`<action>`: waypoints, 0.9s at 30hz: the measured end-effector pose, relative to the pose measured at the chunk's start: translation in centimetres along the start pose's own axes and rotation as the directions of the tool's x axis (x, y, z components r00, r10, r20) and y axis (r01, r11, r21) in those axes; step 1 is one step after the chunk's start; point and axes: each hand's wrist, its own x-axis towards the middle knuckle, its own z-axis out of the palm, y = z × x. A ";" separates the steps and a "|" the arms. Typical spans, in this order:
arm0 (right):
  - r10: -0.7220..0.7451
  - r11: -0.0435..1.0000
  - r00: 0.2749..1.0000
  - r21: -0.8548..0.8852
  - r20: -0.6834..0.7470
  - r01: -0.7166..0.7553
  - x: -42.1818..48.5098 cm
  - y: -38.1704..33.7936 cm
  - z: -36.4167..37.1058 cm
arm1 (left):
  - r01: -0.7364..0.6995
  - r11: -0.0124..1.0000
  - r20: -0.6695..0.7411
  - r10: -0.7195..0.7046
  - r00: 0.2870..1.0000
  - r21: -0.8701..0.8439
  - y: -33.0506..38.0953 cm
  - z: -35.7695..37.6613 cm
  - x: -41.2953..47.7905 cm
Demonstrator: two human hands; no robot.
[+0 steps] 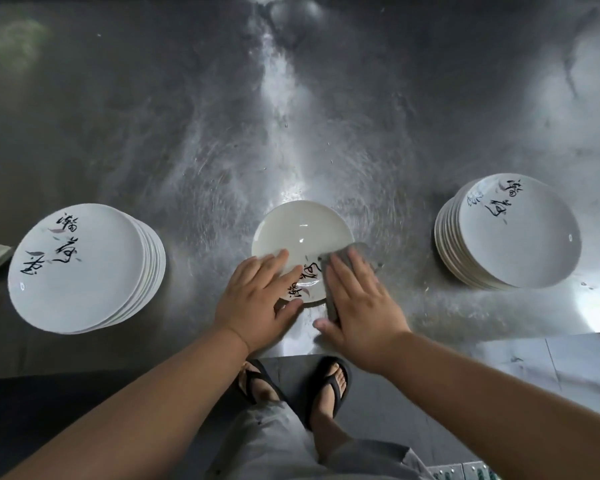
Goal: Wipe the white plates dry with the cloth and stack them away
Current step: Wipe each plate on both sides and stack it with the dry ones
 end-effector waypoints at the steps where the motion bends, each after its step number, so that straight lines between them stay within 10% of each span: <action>1: -0.025 1.000 0.999 0.010 -0.033 0.025 -1.6 -1.0 1.1 | 0.001 1.000 0.002 -0.001 1.000 0.003 -0.1 0.1 0.0; 27: 0.078 0.996 0.995 0.040 0.060 -0.081 1.6 1.8 -1.4 | 0.002 0.999 -0.037 -0.003 0.999 -0.045 -0.2 0.7 -0.1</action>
